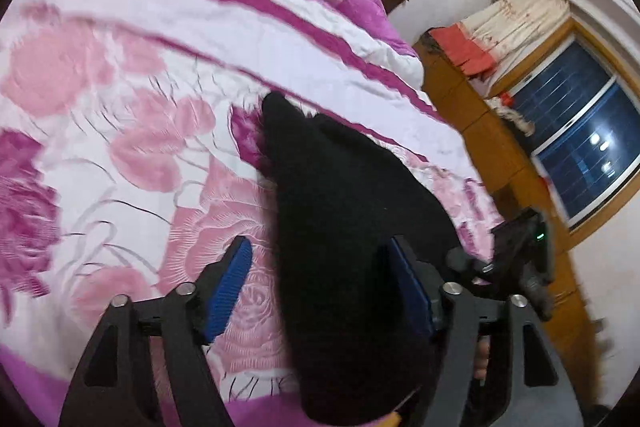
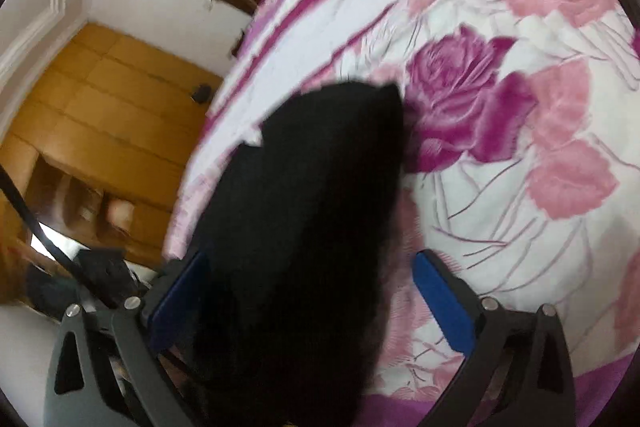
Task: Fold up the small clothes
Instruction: 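Lower the folded cardigan onto the bedspread with both tools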
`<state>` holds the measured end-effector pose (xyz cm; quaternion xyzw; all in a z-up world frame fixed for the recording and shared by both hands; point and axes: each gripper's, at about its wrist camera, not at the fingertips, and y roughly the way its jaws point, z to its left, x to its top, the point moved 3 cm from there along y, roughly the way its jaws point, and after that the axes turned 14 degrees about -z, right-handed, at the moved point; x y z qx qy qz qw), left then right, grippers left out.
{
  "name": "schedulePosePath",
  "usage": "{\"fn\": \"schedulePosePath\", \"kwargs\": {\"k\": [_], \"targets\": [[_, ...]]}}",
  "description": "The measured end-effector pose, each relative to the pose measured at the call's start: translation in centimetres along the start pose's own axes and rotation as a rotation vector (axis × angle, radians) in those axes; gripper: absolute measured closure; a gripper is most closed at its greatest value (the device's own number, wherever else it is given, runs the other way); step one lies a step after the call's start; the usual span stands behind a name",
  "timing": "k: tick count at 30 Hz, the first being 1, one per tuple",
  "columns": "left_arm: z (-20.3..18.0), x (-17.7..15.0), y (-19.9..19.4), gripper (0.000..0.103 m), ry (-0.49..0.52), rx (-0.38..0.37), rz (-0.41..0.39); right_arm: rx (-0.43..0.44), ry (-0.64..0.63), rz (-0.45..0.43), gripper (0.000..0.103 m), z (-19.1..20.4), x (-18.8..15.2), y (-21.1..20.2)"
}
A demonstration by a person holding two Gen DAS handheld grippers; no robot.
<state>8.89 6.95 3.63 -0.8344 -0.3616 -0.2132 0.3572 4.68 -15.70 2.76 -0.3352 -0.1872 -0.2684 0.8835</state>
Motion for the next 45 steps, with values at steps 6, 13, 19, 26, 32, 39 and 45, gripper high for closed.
{"fn": "schedulePosePath", "kwargs": {"k": [6,13,19,26,32,39,45], "targets": [[2.2,-0.3,3.1,0.040,-0.188,-0.168,0.096,-0.034,0.044,0.009,0.000,0.3,0.7,2.5],[0.2,-1.8,4.0,0.064,-0.120,-0.194,0.117,0.134,0.057,0.085,0.003,4.2,-0.6,5.3],[-2.1,-1.4,3.0,0.079,-0.002,-0.089,0.053,0.117,0.036,0.058,0.068,5.2,-0.8,6.8],[-3.9,2.1,2.8,0.080,0.102,-0.053,-0.026,0.165,-0.066,-0.002,0.070,8.0,2.2,7.2],[-2.9,7.0,6.2,0.080,0.150,-0.011,-0.046,0.186,-0.120,-0.017,0.070,9.2,8.1,10.6],[-0.5,10.5,12.3,0.073,0.134,0.079,-0.026,0.140,-0.134,-0.008,0.068,8.0,13.6,15.7],[0.8,10.5,10.1,0.055,0.103,0.248,-0.078,-0.062,-0.176,-0.043,0.031,6.9,14.2,15.6]]}}
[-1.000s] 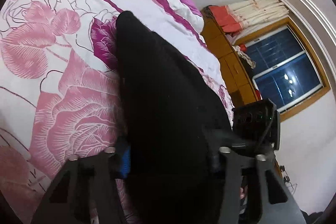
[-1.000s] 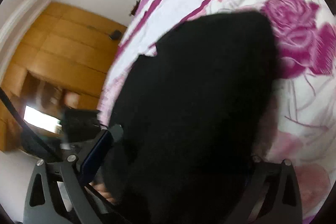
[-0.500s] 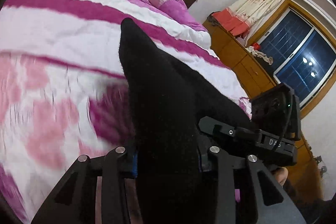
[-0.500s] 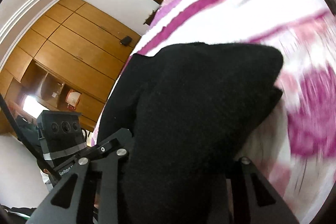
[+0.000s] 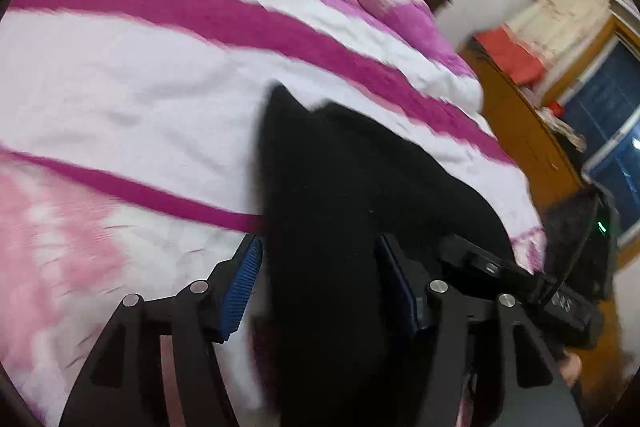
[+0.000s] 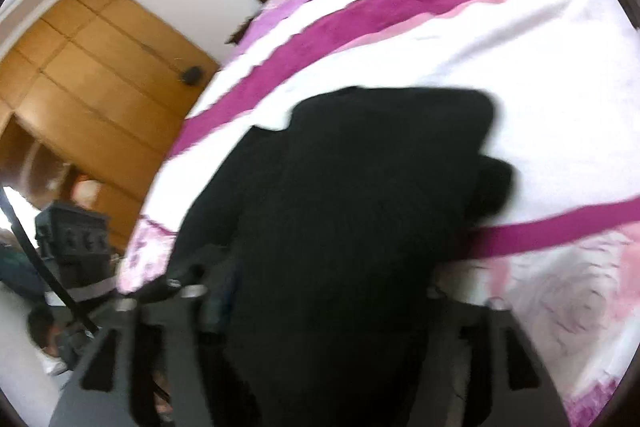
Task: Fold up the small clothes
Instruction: 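Lower the folded cardigan onto the bedspread with both tools, then open both tools and pull them back from the folded cardigan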
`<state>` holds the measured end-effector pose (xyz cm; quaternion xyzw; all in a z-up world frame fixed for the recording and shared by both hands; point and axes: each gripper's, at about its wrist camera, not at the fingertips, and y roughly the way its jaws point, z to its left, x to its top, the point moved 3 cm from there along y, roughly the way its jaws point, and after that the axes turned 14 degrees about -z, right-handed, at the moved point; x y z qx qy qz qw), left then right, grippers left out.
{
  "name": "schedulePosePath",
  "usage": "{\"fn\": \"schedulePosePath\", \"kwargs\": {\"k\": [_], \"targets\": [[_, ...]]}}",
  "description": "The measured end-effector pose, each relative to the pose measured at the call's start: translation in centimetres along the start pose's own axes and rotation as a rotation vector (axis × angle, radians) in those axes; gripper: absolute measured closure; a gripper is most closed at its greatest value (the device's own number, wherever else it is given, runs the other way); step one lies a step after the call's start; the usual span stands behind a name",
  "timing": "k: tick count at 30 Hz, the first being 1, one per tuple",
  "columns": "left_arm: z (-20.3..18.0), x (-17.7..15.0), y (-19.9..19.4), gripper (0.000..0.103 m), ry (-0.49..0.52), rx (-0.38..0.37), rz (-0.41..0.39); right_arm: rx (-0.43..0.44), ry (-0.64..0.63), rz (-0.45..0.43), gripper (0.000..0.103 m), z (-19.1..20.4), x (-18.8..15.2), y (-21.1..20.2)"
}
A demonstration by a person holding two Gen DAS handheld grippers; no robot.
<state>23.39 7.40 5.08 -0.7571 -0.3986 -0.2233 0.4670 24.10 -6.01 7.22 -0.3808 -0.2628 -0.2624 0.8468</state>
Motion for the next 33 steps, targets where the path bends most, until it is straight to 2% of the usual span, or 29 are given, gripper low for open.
{"fn": "schedulePosePath", "kwargs": {"k": [2,5,7,9,12,17,22,28,33], "targets": [[-0.6,-0.4,-3.3,0.054,0.090,0.081,-0.061,-0.060,-0.068,-0.047,0.031,0.4,-0.7,-2.6],[-1.5,-2.1,-7.4,0.054,0.190,0.151,-0.109,-0.122,-0.146,-0.096,0.031,0.4,-2.4,-7.2],[-1.6,-3.5,-9.5,0.053,0.251,0.194,-0.121,-0.168,-0.215,-0.129,0.030,1.2,-3.9,-10.1],[-1.6,-5.3,-11.2,0.049,0.305,0.228,-0.128,-0.205,-0.313,-0.147,0.024,2.5,-6.0,-12.7],[-1.5,-8.1,-12.7,0.049,0.345,0.258,-0.103,-0.245,-0.420,-0.132,0.020,3.4,-9.4,-15.2],[-1.8,-10.9,-13.0,0.049,0.312,0.267,-0.049,-0.289,-0.498,-0.087,0.020,4.5,-13.8,-16.5],[-2.3,-13.2,-13.5,0.049,0.332,0.280,0.003,-0.339,-0.567,-0.042,0.017,5.0,-17.9,-18.7],[-1.8,-15.6,-12.2,0.048,0.332,0.283,0.030,-0.452,-0.589,-0.049,0.014,3.6,-19.3,-18.0],[-2.3,-16.6,-11.9,0.044,0.423,0.311,-0.015,-0.514,-0.607,-0.074,0.009,2.9,-19.7,-17.2]]}}
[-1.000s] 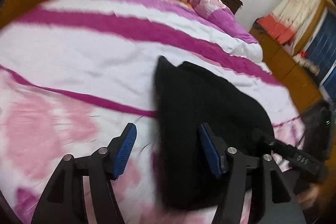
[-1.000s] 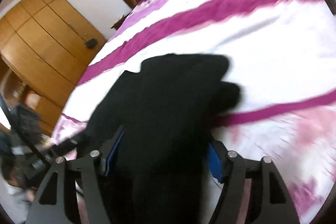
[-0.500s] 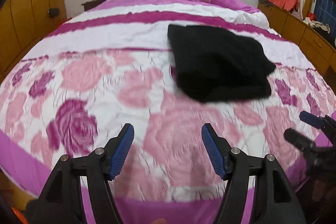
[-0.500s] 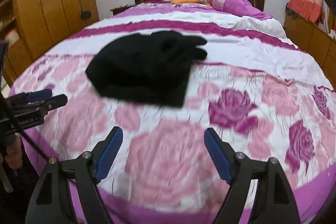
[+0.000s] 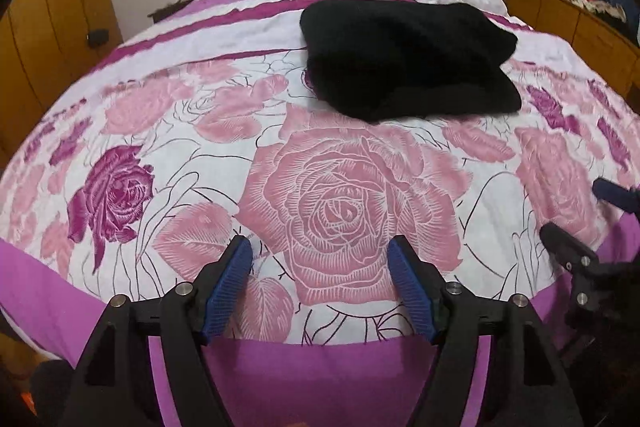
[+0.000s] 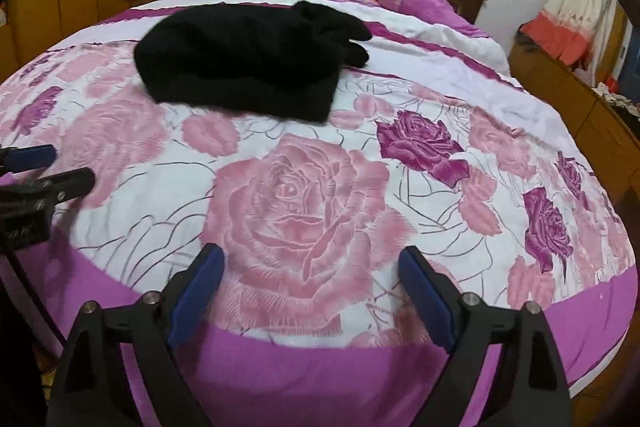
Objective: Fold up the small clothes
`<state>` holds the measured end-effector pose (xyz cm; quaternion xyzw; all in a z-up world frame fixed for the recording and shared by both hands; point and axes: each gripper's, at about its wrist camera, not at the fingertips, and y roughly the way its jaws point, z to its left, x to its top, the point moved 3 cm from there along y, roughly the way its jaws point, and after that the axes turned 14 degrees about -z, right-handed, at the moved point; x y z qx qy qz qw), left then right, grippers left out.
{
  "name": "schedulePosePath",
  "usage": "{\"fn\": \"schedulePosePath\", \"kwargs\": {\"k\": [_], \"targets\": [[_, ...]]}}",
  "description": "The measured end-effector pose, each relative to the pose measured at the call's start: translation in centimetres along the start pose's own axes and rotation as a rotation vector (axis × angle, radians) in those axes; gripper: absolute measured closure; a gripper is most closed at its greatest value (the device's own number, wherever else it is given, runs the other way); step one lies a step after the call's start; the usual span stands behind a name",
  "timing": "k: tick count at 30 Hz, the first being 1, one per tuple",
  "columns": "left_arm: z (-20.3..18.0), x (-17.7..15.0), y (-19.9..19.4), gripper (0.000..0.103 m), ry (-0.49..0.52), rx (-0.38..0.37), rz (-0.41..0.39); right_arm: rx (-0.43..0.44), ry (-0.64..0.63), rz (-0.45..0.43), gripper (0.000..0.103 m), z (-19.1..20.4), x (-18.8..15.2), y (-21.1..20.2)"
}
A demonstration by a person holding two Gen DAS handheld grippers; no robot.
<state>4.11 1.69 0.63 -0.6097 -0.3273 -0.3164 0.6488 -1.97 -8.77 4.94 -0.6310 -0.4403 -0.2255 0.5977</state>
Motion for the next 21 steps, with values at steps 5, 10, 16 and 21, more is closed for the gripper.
{"fn": "schedulePosePath", "kwargs": {"k": [5,10,16,21], "targets": [[0.3,-0.1,0.7,0.033,-0.002,0.007,-0.002,-0.012,0.024,0.022,0.003,-0.6,0.0,0.6],[0.4,0.1,2.0,0.016,0.005,0.002,-0.016,0.002,0.062,0.029,0.000,-1.0,0.1,1.8],[0.7,0.3,3.7,0.009,-0.010,-0.012,-0.086,0.064,0.063,-0.067,0.000,-1.3,0.0,3.7],[0.5,0.1,3.5,0.009,-0.001,-0.007,-0.094,0.060,0.060,-0.081,0.000,-1.2,-0.2,3.6]]}}
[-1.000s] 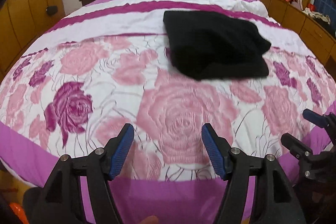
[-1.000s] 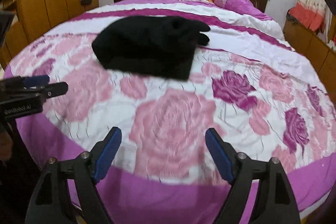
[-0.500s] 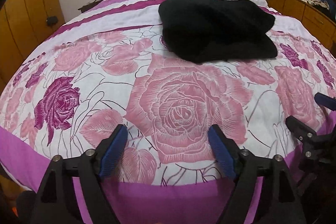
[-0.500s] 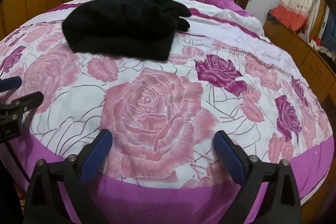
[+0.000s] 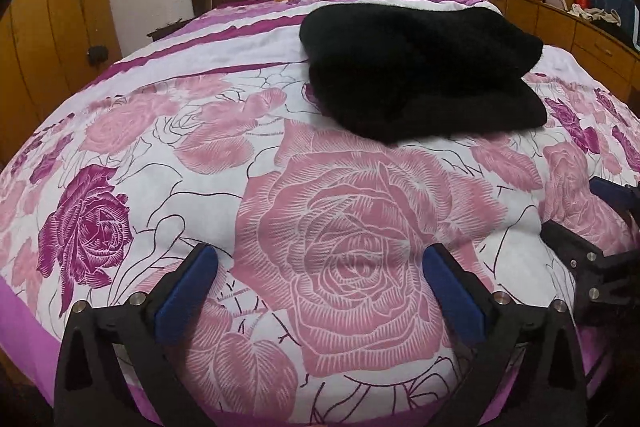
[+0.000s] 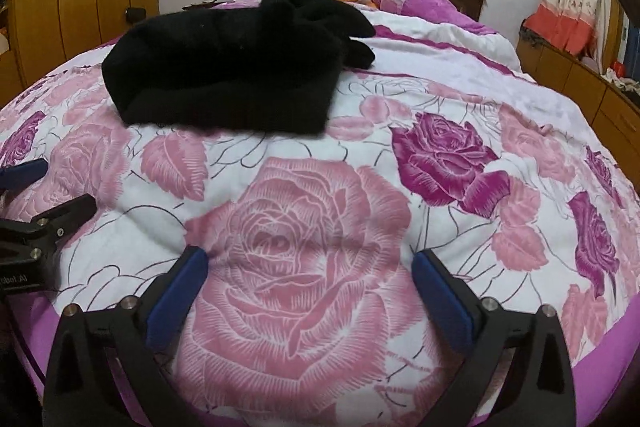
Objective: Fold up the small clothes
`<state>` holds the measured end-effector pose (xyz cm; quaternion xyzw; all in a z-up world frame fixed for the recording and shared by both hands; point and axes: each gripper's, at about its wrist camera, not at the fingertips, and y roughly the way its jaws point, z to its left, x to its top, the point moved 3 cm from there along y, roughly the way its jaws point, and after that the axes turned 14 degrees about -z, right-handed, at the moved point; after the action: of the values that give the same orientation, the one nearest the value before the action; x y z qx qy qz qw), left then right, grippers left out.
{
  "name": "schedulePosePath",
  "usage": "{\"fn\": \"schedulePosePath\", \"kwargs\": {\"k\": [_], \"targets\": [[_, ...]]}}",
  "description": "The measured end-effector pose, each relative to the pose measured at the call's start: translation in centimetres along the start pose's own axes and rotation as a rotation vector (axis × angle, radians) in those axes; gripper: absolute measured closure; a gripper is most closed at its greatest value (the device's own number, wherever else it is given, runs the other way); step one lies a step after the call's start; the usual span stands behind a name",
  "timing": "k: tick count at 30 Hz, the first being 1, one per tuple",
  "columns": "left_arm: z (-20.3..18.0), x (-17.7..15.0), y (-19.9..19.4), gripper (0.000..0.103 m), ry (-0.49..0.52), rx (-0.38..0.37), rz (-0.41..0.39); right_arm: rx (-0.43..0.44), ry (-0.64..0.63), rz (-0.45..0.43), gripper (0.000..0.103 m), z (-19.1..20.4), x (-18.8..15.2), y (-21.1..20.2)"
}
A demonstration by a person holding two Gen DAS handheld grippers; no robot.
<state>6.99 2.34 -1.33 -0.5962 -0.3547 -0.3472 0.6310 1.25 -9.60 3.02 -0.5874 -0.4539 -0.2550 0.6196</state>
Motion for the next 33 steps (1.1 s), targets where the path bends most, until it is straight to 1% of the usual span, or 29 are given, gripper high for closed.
{"fn": "schedulePosePath", "kwargs": {"k": [33], "targets": [[0.01,0.15,-0.26,0.009,0.020,-0.005,-0.003,-0.015,-0.015,-0.031,0.000,0.53,-0.29,-0.86]]}}
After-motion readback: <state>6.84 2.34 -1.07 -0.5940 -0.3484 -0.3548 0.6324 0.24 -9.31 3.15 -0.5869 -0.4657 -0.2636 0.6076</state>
